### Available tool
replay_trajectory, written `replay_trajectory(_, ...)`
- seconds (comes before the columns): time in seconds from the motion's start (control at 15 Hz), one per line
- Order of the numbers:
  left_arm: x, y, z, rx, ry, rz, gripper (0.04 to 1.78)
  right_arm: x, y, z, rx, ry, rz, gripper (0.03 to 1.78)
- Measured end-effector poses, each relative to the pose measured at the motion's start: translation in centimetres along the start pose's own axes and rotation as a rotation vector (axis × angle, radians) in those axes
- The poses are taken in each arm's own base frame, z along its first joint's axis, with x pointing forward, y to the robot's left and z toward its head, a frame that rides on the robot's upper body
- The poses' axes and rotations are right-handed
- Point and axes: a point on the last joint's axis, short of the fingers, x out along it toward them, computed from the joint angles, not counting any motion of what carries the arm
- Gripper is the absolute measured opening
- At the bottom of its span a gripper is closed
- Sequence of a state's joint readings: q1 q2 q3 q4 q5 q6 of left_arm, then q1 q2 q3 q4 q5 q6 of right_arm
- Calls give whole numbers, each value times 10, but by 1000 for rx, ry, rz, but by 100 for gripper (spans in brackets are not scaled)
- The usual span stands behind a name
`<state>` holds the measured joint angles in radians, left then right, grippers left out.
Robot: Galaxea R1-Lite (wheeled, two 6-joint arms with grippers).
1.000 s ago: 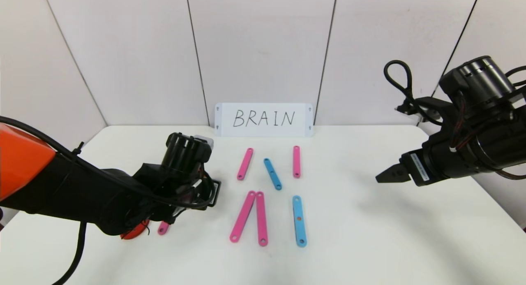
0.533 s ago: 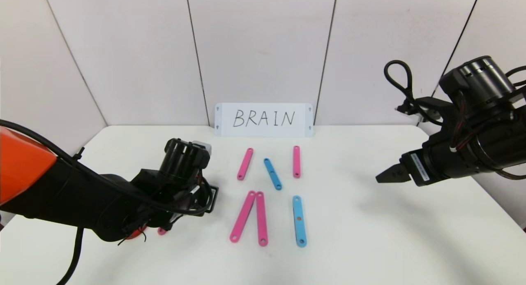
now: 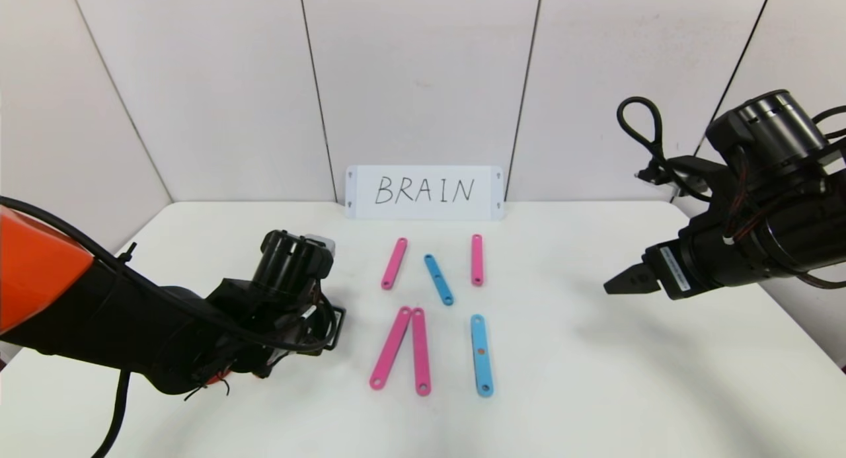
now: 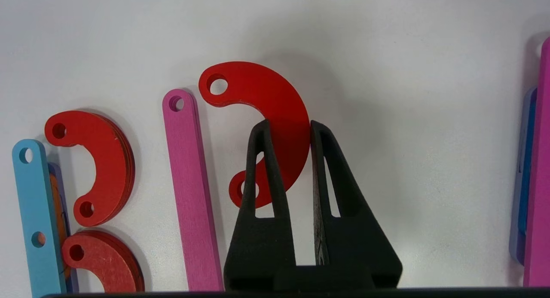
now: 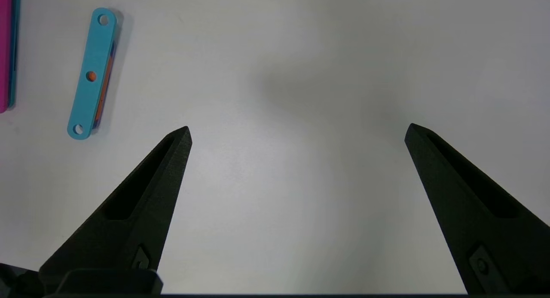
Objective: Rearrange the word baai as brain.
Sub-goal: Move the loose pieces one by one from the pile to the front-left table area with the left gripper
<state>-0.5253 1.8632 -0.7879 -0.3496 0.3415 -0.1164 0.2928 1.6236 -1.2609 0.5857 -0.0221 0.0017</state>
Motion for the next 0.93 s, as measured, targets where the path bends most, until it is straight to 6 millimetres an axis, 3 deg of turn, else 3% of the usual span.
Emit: replay_trajectory(0.93,6,4,-8,7,33,28,17,0,2,-1,-8,1,5,174)
